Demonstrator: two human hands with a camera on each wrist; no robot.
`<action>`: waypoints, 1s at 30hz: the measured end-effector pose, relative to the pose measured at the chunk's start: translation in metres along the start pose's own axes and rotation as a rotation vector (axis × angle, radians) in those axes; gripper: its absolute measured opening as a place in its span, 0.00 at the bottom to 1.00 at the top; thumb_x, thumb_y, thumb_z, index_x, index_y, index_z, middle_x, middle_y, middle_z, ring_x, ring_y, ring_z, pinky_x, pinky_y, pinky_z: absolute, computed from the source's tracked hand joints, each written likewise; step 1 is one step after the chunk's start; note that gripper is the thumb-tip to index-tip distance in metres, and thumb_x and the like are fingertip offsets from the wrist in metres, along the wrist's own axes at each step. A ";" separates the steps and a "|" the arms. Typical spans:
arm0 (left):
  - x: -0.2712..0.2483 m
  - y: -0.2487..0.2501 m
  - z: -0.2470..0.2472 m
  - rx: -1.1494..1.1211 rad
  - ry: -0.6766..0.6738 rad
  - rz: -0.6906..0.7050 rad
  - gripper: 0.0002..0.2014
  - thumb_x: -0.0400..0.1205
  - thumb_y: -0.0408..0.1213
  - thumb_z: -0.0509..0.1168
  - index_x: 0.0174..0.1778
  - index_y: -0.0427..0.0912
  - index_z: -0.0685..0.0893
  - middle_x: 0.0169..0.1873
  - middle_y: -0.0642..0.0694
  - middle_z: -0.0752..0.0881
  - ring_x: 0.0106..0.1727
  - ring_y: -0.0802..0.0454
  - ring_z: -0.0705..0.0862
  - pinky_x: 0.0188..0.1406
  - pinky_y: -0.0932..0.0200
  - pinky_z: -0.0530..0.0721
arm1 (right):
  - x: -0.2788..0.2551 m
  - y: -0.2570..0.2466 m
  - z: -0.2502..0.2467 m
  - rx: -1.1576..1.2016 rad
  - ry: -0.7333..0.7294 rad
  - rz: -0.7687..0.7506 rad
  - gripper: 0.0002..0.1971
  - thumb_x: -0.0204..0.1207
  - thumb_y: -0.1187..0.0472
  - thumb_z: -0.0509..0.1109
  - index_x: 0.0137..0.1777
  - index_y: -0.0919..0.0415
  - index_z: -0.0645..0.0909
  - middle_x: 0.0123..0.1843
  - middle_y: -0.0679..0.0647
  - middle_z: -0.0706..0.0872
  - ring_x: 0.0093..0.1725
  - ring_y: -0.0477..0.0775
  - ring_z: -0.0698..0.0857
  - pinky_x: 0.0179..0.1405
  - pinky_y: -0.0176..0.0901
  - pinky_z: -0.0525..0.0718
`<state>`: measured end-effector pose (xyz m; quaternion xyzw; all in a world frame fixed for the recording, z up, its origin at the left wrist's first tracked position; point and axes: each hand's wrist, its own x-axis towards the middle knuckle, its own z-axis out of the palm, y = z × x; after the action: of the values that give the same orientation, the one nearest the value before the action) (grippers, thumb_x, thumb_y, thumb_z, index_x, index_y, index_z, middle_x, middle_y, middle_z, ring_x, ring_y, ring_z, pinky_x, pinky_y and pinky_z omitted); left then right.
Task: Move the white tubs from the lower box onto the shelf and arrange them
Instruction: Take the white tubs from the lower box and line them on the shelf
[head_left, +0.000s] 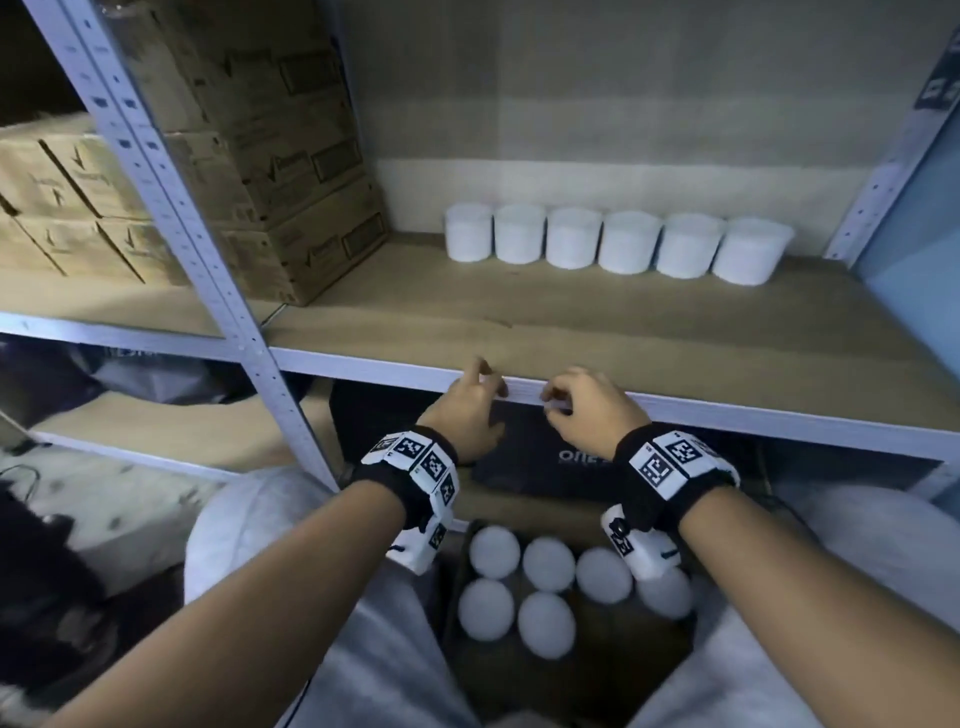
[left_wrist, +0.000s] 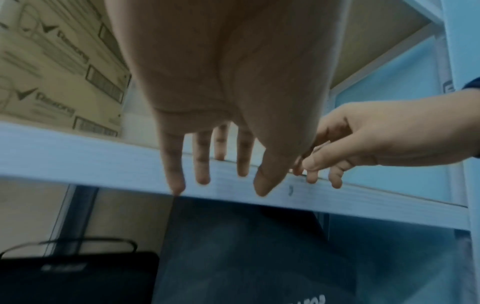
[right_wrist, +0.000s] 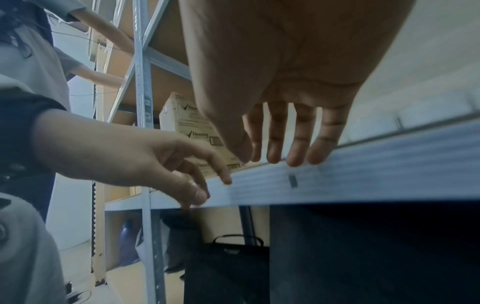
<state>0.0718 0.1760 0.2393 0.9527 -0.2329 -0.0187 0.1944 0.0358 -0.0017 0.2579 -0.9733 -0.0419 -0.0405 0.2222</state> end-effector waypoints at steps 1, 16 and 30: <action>-0.004 -0.002 0.011 -0.034 0.043 0.011 0.18 0.74 0.35 0.67 0.61 0.38 0.77 0.64 0.40 0.70 0.55 0.37 0.82 0.59 0.45 0.81 | -0.005 0.003 0.011 0.021 0.008 -0.001 0.08 0.75 0.60 0.66 0.51 0.55 0.85 0.55 0.54 0.84 0.56 0.58 0.83 0.55 0.47 0.82; -0.057 -0.061 0.220 0.060 -0.630 -0.267 0.26 0.79 0.39 0.66 0.73 0.41 0.69 0.75 0.36 0.65 0.77 0.33 0.65 0.71 0.38 0.73 | -0.080 0.096 0.219 0.016 -0.523 0.335 0.18 0.76 0.56 0.67 0.66 0.55 0.78 0.67 0.59 0.80 0.64 0.65 0.80 0.61 0.54 0.81; -0.077 -0.084 0.302 0.256 -0.642 -0.334 0.40 0.59 0.60 0.76 0.67 0.52 0.79 0.67 0.42 0.81 0.48 0.36 0.87 0.42 0.46 0.84 | -0.102 0.111 0.302 -0.129 -0.771 0.332 0.47 0.68 0.38 0.72 0.83 0.50 0.54 0.80 0.62 0.53 0.78 0.71 0.59 0.72 0.62 0.70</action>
<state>0.0022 0.1700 -0.0760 0.9397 -0.1238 -0.3184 -0.0146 -0.0363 0.0238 -0.0711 -0.9227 0.0380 0.3601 0.1324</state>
